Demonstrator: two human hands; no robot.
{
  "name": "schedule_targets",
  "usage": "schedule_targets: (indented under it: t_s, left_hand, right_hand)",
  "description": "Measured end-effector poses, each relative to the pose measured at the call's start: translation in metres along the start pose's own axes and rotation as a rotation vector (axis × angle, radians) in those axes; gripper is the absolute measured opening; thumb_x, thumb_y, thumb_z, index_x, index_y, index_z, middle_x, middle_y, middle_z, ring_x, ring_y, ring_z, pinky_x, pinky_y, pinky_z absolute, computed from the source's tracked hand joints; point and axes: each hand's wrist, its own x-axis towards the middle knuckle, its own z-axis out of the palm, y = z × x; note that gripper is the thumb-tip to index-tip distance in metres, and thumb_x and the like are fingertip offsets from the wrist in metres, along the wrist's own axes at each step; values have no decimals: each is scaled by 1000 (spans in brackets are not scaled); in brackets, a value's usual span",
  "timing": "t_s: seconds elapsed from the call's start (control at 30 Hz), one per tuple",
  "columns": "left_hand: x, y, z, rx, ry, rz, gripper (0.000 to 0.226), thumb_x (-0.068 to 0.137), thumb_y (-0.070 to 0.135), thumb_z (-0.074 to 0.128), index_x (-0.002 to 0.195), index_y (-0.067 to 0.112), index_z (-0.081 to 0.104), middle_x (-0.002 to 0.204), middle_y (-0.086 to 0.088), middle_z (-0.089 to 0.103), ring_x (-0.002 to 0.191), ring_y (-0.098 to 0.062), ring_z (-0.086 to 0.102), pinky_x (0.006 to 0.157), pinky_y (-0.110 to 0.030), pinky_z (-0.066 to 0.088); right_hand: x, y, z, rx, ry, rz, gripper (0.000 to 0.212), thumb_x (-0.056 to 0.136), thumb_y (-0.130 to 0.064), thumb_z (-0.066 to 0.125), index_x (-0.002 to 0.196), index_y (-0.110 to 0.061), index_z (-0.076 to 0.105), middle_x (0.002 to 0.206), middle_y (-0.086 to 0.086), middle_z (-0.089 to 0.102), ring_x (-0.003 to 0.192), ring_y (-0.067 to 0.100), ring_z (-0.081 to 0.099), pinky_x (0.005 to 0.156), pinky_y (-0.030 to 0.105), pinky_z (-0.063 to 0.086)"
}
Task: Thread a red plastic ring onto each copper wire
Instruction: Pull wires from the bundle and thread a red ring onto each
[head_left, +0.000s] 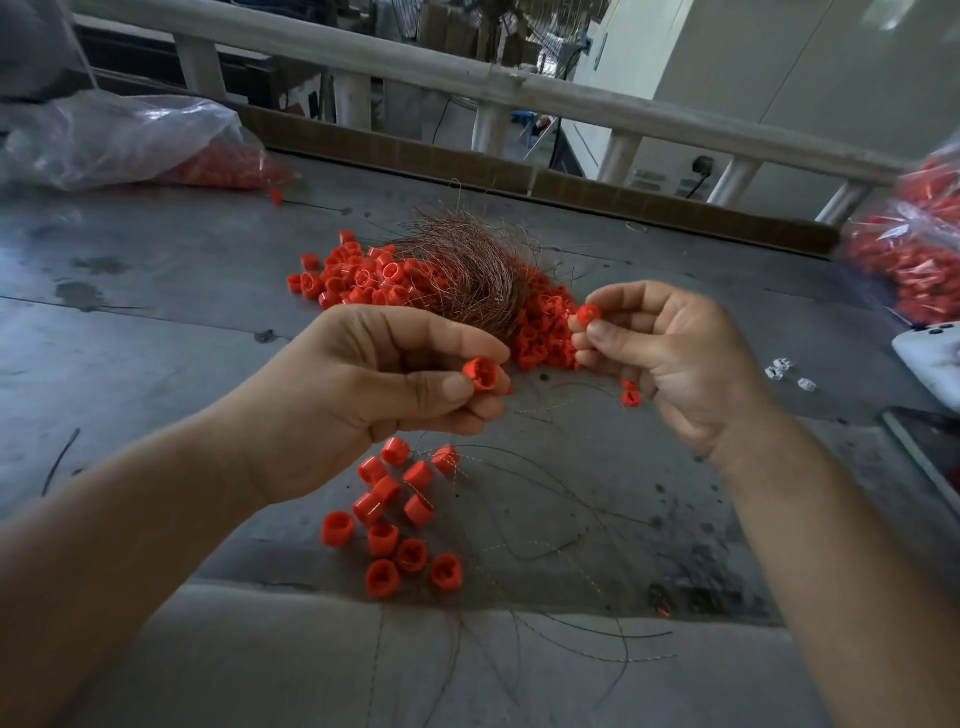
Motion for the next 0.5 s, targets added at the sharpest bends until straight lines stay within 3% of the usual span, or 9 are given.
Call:
schedule_targets:
  t_s: [0.13, 0.33, 0.5]
  left_hand:
    - [0, 0, 0, -11, 3, -10, 26, 61, 6, 66, 83, 17, 76, 78, -5, 73, 71, -13, 70, 61, -19, 54]
    - [0, -1, -2, 11, 12, -27, 26, 61, 7, 65, 82, 17, 76, 78, -6, 73, 71, -14, 70, 61, -19, 54]
    - [-1, -1, -2, 33, 10, -33, 26, 61, 7, 64, 83, 17, 76, 78, -6, 73, 71, -14, 70, 62, -18, 54]
  right_hand:
    - [-9, -3, 12, -10, -91, 4, 21, 77, 11, 56, 86, -7, 61, 67, 1, 68, 63, 9, 64, 60, 19, 54]
    - [-15, -1, 24, -165, -153, -66, 21, 74, 5, 62, 73, -15, 64, 60, -4, 61, 56, 6, 58, 58, 20, 54]
    - [-18, -3, 26, -68, -210, -11, 14, 62, -9, 66, 76, -9, 64, 65, 3, 65, 58, 11, 63, 60, 23, 55]
